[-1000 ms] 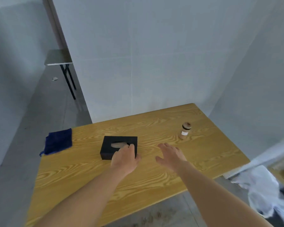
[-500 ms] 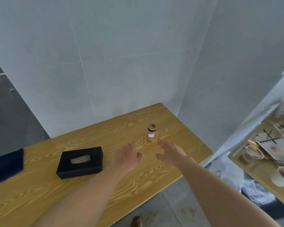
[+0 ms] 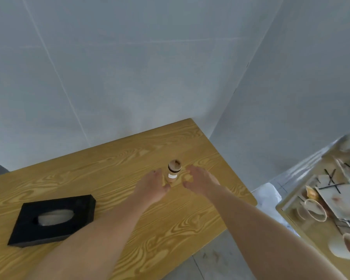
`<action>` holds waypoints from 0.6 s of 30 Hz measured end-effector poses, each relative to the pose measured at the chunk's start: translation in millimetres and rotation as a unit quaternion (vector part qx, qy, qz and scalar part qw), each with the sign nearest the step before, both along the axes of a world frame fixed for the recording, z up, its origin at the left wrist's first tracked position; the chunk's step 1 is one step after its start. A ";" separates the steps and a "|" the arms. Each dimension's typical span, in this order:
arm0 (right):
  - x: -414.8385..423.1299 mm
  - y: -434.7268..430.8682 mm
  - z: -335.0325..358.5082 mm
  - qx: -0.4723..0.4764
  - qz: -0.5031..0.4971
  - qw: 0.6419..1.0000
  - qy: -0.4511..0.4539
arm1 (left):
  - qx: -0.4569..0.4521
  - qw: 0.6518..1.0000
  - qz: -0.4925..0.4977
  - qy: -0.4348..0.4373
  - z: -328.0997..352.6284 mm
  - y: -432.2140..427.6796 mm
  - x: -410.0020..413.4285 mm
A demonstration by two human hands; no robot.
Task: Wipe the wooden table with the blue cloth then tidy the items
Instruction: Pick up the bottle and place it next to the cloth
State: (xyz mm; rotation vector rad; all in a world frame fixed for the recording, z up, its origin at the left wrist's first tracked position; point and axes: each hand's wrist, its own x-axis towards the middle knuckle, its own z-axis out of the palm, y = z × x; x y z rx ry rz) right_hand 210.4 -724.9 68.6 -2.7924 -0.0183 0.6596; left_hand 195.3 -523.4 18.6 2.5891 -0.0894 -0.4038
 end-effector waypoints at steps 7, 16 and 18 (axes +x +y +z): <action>52.9 -7.5 -37.6 0.038 0.007 0.999 0.026 | -0.063 0.996 0.036 0.052 -30.5 -12.3 40.2; 92.3 -13.1 -74.7 0.100 0.087 0.991 0.027 | -0.074 0.989 0.110 0.060 -47.0 -38.2 62.7; 97.5 -13.8 -76.2 0.115 0.099 0.988 0.027 | -0.073 0.988 0.127 0.051 -44.8 -43.2 65.3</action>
